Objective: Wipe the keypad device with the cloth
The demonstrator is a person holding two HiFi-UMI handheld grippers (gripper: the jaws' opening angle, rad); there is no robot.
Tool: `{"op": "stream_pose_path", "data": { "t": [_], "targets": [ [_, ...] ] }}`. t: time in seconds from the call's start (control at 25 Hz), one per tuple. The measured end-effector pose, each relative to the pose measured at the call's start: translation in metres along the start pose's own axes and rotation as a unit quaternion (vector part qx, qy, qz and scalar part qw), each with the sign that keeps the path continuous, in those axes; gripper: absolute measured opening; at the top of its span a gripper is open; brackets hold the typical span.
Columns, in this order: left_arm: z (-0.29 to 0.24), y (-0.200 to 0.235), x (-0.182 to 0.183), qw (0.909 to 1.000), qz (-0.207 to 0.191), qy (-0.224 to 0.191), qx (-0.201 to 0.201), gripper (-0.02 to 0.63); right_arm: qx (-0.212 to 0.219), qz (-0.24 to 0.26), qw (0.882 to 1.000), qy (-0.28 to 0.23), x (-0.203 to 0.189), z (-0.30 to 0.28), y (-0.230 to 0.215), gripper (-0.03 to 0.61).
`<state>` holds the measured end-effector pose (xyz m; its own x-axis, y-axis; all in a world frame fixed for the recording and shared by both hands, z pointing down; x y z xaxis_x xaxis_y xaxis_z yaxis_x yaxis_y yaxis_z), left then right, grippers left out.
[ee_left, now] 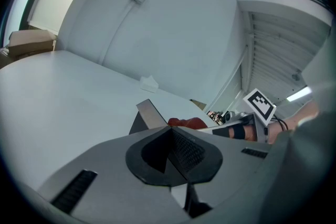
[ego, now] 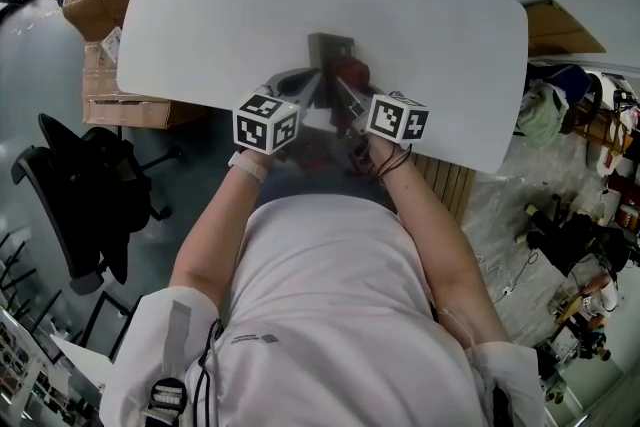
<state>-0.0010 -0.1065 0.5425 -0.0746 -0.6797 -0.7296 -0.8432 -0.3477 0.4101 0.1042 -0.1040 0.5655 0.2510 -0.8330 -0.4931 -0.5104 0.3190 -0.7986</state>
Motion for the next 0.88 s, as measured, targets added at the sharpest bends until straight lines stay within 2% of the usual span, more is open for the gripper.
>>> {"op": "stream_pose_path", "data": {
  "t": [0.36,0.6,0.88],
  "targets": [
    [0.0,0.001,-0.001,1.0,0.006,-0.005,-0.001,0.012,-0.032,0.002,0.999,-0.021,0.004,0.006,-0.024,0.054],
    [0.0,0.001,-0.002,0.9999,-0.009,-0.007,0.001,0.012,-0.055,-0.024,0.998,-0.033,0.003,0.013,-0.045,0.054],
    [0.0,0.0,0.0,0.9998,-0.005,-0.015,0.008,0.012,-0.091,-0.057,0.993,-0.043,0.0,0.025,-0.076,0.054]
  ]
}}
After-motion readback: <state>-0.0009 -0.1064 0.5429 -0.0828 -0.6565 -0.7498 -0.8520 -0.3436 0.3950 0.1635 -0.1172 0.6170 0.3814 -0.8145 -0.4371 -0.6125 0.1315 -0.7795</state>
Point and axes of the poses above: the fingertips, and each gripper's own axes: z backward along the fingers, y to its left, x out of its top, the point moved 4 cm from there along z, backward along the fingers, and after that the axes turned 15 degrees about x, right-handed, at the moved point
